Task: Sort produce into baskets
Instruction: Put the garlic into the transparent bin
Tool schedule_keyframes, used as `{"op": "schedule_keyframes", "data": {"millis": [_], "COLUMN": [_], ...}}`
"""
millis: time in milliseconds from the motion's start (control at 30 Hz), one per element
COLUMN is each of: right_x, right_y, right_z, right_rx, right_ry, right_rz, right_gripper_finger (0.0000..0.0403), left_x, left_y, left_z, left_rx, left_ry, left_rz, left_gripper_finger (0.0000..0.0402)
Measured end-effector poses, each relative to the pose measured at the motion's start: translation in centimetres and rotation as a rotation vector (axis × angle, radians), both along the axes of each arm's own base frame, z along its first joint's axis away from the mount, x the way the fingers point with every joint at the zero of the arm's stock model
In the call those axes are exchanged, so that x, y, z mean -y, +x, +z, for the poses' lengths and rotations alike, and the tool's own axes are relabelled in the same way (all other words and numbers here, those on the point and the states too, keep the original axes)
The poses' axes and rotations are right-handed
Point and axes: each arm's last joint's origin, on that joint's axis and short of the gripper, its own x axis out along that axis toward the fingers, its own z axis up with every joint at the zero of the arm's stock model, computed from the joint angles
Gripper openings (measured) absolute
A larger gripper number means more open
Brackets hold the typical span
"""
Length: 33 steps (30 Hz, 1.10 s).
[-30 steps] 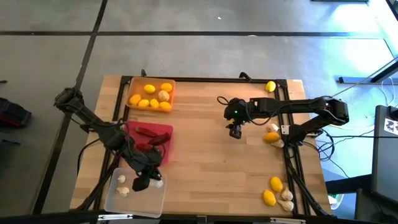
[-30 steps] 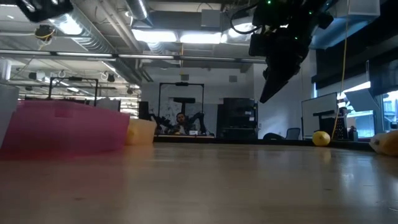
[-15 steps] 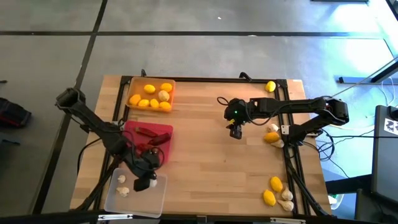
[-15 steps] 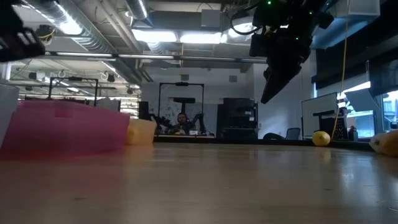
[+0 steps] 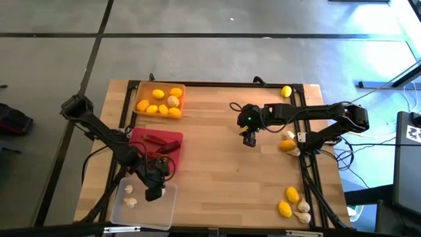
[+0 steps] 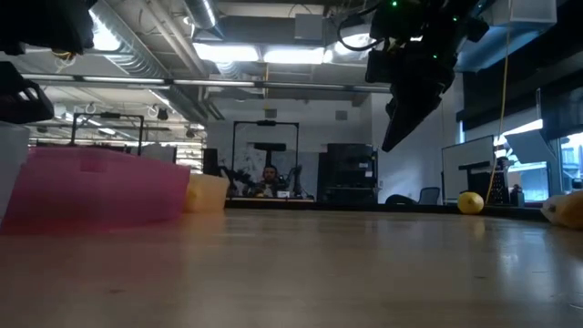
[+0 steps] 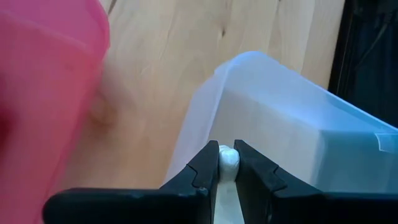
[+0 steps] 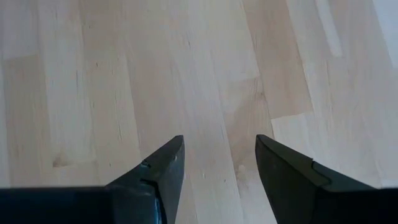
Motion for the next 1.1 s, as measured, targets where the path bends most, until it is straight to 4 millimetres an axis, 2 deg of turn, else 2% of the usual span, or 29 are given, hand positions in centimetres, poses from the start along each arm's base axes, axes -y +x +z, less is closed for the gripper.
{"op": "schedule_keyframes", "data": {"millis": [133, 367, 500, 633, 800, 967, 1100], "right_x": [0.0, 0.0, 0.0, 0.0, 0.1, 0.1, -0.1], "right_y": [0.0, 0.0, 0.1, 0.2, 0.5, 0.6, -0.5], "right_z": [0.0, 0.0, 0.0, 0.1, 0.3, 0.4, 0.3], "right_rx": [0.003, 0.002, 0.007, 0.024, 0.062, 0.069, -0.012], "right_ry": [-0.002, -0.002, -0.002, -0.005, -0.01, -0.011, 0.018], "right_rz": [0.002, 0.002, 0.002, 0.001, 0.001, 0.001, -0.029], "right_gripper_finger": [0.0191, 0.0191, 0.0191, 0.0191, 0.0191, 0.0191, 0.0191], "left_x": [0.0, 0.0, -0.1, -0.7, -1.5, -3.0, -4.3], "left_y": [0.0, 0.0, 0.0, 0.2, 0.4, 0.8, 1.0], "left_z": [0.0, 0.0, 0.1, 0.7, 2.2, 4.0, 5.0], "left_rx": [0.002, -0.01, -0.045, -0.083, -0.02, 0.131, 0.248], "left_ry": [0.004, -0.01, -0.061, -0.158, -0.192, -0.127, -0.027], "left_rz": [-0.006, -0.005, -0.039, -0.016, -0.013, 0.0, 0.009], "left_gripper_finger": [0.0056, 0.013, 0.0154, 0.0161, 0.0162, 0.0162, 0.0162]}}
